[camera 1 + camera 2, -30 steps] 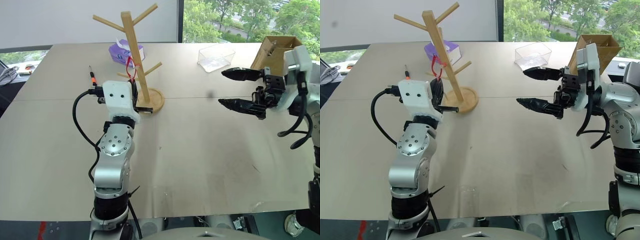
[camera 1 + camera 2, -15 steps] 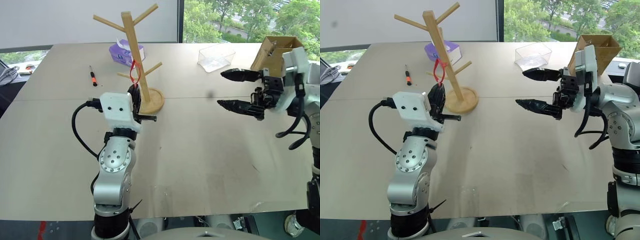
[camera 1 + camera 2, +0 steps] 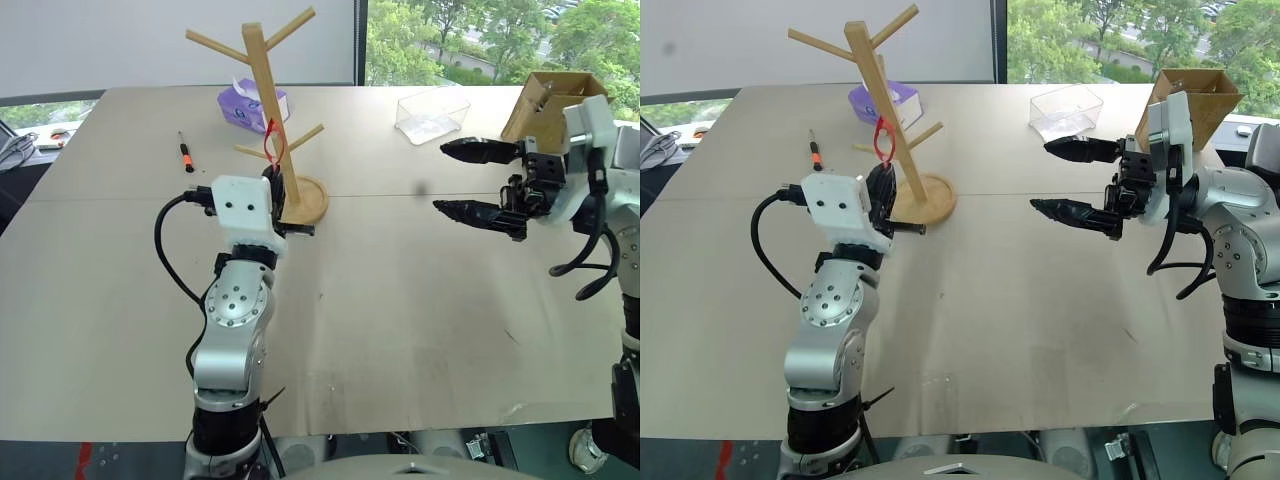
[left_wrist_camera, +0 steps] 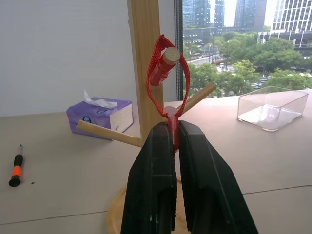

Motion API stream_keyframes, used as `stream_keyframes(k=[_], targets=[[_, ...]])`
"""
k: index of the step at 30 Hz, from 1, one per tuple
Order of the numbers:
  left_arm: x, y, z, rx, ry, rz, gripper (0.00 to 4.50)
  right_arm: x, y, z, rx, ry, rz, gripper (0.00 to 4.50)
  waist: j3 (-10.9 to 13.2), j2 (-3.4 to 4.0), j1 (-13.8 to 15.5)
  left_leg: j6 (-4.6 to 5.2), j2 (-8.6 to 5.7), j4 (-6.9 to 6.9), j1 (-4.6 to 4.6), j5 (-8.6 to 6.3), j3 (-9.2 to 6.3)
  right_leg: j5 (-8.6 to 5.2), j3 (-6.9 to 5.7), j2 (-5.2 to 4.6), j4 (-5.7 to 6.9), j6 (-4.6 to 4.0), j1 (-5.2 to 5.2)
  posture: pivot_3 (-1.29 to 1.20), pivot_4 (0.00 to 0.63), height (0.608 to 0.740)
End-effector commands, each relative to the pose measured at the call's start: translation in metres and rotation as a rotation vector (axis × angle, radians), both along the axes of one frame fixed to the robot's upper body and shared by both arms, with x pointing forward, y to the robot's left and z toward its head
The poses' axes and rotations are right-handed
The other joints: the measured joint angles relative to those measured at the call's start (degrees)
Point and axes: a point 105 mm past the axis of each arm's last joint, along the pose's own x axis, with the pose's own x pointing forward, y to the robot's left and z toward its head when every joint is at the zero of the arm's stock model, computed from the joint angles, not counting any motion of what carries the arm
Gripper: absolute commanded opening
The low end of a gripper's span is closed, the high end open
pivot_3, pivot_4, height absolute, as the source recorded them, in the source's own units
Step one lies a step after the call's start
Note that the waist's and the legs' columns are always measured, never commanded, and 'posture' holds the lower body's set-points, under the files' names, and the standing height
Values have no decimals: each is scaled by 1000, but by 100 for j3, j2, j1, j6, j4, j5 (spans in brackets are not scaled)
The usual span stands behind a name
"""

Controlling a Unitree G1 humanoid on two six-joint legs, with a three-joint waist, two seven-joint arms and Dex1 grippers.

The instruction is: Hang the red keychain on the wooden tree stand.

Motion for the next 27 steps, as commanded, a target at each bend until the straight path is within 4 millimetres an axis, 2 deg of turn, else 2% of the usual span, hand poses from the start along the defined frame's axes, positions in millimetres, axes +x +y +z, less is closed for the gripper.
stream_keyframes(k=[1,7,8,11,16,17,18,21,27], targets=[[5,3,10,3,-41,18,119,-5,0,9,5,-59,2,4500,0,0,0,0,0,0,0,0,0,0,0,0,0,0,0,0,150,740],[14,5,15,-11,-52,26,119,-4,0,10,3,-63,-5,4500,1,-1,-1,0,0,0,0,0,1,0,0,0,0,0,0,0,150,740],[15,6,16,-13,-56,31,380,-4,0,10,3,-63,-7,4500,1,-1,0,0,0,0,0,0,0,0,-1,0,0,0,0,0,150,740],[18,8,19,-15,-68,36,1480,-4,0,10,3,-64,-9,4500,1,-1,0,0,0,0,0,0,1,0,-1,0,0,0,0,0,150,740],[21,8,21,-4,-74,45,4002,-3,-1,7,9,-54,-29,4500,1,-1,1,-1,0,0,0,0,0,0,-2,0,0,0,0,0,150,740],[21,7,21,-7,-76,39,4357,0,-2,5,15,-46,-48,4500,1,-1,-1,-1,-1,0,0,0,1,0,-1,0,0,0,0,0,150,740],[21,7,21,-6,-78,38,4485,3,-2,2,24,-38,-69,4500,1,-1,-1,-1,-1,0,0,0,2,0,-1,0,0,0,0,0,150,740],[23,16,9,-7,-53,69,4485,23,-6,-20,43,-2,-215,4500,0,-2,0,-1,1,0,0,1,1,0,-2,1,0,0,0,0,150,740],[27,48,-35,-33,62,175,4485,68,-27,-70,166,53,-609,4500,-1,-3,-17,-25,0,-3,4,15,10,0,4,4,2,1,-4,0,150,740]])
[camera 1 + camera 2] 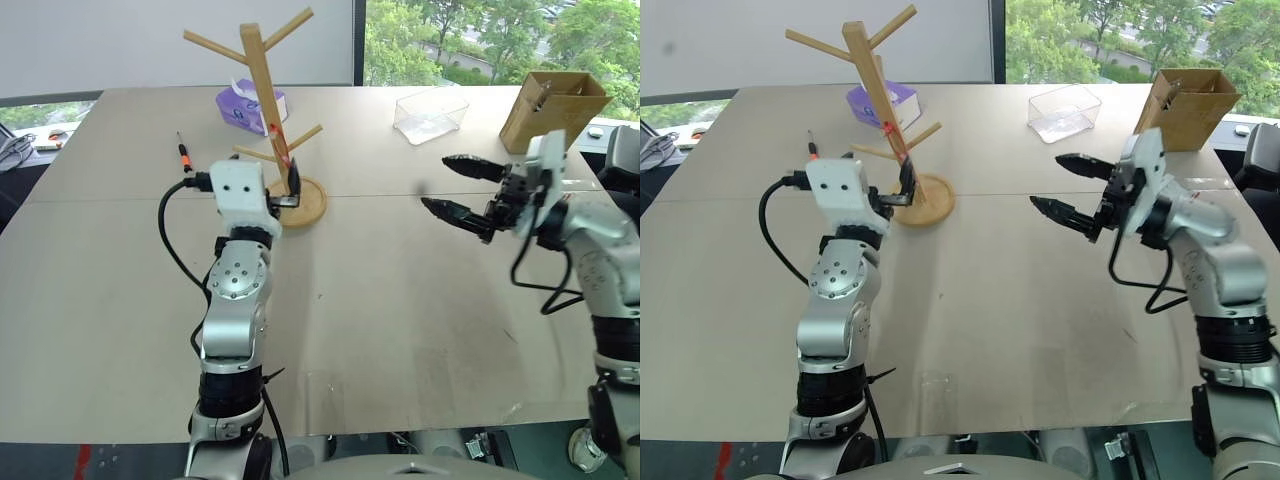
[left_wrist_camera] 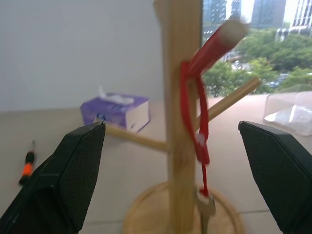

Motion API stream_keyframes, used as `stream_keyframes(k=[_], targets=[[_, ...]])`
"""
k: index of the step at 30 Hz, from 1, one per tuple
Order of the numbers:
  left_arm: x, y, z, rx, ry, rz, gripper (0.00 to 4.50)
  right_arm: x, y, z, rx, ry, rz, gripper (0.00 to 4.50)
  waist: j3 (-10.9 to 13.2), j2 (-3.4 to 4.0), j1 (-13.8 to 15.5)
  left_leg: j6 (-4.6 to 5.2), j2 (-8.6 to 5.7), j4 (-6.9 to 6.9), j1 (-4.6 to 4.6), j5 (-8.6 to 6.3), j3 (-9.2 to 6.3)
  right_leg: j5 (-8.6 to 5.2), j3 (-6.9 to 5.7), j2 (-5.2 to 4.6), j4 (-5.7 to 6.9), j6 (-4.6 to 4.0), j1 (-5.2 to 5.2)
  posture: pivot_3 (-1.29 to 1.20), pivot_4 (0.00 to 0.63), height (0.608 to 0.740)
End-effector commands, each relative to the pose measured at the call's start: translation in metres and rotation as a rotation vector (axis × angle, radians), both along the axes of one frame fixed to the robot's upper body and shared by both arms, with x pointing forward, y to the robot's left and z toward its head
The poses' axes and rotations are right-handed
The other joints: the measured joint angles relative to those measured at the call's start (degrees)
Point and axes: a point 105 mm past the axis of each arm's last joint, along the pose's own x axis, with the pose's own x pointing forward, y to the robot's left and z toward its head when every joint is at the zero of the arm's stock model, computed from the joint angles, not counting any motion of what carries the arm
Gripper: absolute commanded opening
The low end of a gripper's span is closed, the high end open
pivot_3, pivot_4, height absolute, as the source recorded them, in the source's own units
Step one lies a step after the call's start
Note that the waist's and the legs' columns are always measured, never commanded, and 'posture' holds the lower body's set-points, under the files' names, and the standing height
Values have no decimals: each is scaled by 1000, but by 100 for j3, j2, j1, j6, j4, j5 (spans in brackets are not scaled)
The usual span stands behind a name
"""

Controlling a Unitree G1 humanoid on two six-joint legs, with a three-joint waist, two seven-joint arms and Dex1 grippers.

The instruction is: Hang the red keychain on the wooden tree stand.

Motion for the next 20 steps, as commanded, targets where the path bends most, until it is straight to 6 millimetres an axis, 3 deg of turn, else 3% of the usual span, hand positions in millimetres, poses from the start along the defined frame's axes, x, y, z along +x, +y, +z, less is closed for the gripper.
stream_keyframes(k=[1,7,13,20], targets=[[-3,16,-11,11,-6,47,4485,19,-18,-11,50,-62,-245,4500,0,0,4,-2,-1,0,-2,1,2,0,1,2,0,0,-3,0,150,740],[-6,36,-38,-3,33,110,4485,29,-31,-44,149,-56,-505,4500,-1,-3,16,-4,1,-2,-6,2,9,0,1,-3,0,1,-8,0,150,740],[-9,39,-53,3,48,102,4485,36,-52,-65,190,-46,-730,4500,-2,-3,7,-4,3,-2,-3,2,11,0,2,-3,1,1,-7,0,150,740],[-5,38,-54,18,41,100,4485,36,-67,-83,149,-38,-827,4500,-2,-2,-6,-4,4,-3,-3,2,14,0,5,-3,1,1,-8,0,150,740]])
